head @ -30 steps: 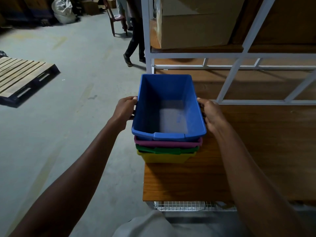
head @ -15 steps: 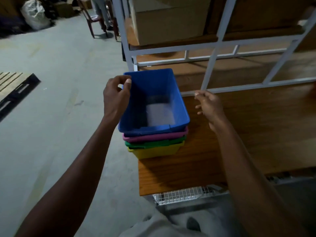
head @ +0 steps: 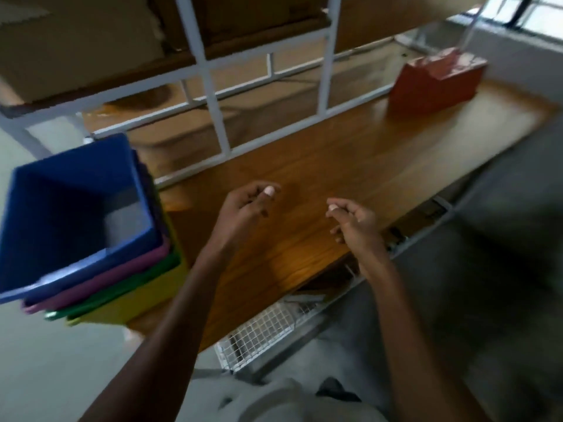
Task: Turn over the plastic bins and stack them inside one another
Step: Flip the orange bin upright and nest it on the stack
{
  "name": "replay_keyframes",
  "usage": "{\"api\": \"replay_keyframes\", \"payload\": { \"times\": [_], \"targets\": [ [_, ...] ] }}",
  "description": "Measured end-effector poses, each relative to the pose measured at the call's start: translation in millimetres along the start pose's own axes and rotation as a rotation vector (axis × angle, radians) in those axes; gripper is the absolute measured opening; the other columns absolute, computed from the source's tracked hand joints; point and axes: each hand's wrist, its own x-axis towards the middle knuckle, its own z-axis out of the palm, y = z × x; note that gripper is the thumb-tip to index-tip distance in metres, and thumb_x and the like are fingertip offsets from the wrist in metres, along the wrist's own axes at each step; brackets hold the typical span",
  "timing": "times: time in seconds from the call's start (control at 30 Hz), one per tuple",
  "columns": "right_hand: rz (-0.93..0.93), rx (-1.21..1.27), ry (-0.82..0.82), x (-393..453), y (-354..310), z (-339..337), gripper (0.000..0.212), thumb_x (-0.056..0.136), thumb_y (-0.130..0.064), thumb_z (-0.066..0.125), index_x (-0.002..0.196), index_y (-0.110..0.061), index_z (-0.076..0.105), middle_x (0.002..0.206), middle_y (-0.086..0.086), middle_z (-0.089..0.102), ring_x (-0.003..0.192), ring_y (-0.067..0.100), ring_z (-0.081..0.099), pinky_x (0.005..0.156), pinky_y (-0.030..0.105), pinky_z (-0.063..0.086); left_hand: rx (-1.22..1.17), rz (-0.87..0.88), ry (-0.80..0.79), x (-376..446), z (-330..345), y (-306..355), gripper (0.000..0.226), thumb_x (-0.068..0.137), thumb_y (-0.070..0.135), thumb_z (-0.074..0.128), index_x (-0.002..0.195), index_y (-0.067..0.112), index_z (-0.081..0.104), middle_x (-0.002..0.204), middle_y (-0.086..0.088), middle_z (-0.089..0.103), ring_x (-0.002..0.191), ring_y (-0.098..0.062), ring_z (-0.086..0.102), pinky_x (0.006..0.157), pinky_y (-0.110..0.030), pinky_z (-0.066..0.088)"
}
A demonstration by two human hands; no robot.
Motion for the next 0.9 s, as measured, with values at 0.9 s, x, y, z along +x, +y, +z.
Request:
{"api": "replay_keyframes", "payload": {
  "times": [0.9],
  "targets": [
    [0.145, -0.055, 0.228, 354.6, 55.3, -394.0, 0.025, 0.106, -0.033, 0.060, 0.128, -0.027, 0.069, 0.111, -0.004, 0.073, 0.081, 0.011, 0.068, 0.062, 0.020, 0.049, -0.137, -0.336, -0.189, 371.2, 436.2, -35.2, 0.025, 0.109, 0.029, 0.050, 0.109, 0.023, 0.075, 0.099, 0.001, 0.070, 0.071, -0.017, 0.061, 0.062, -0.029, 0.045]
  ]
}}
